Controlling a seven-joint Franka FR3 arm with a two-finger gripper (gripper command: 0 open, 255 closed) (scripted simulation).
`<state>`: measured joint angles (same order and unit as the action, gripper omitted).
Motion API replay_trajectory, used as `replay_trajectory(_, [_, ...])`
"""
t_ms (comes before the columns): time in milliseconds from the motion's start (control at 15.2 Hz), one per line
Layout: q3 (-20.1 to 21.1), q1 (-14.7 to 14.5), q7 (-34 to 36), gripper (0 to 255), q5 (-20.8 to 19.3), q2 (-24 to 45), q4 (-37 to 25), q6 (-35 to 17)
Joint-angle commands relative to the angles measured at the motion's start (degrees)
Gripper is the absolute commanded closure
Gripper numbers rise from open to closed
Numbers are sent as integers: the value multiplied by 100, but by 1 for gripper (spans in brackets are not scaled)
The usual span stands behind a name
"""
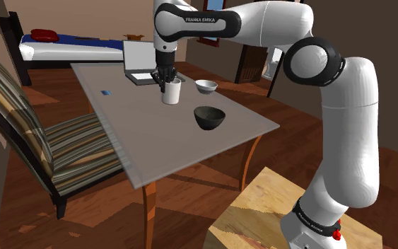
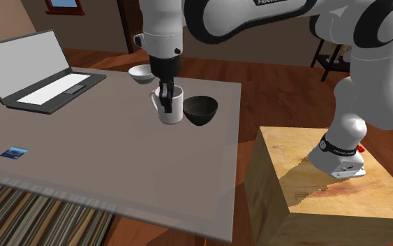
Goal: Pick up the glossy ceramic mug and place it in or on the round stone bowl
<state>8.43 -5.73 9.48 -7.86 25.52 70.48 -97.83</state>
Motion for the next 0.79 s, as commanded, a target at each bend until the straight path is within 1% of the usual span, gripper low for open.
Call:
replay_trajectory(0, [-41,197,-203,255,64,-325,474,-173])
replay_trajectory(330, [-194,641,-761,255,213,-974,1329,-430])
replay_trajectory(726, [-451,1118,-1491,255,358,-1539,2007,-597])
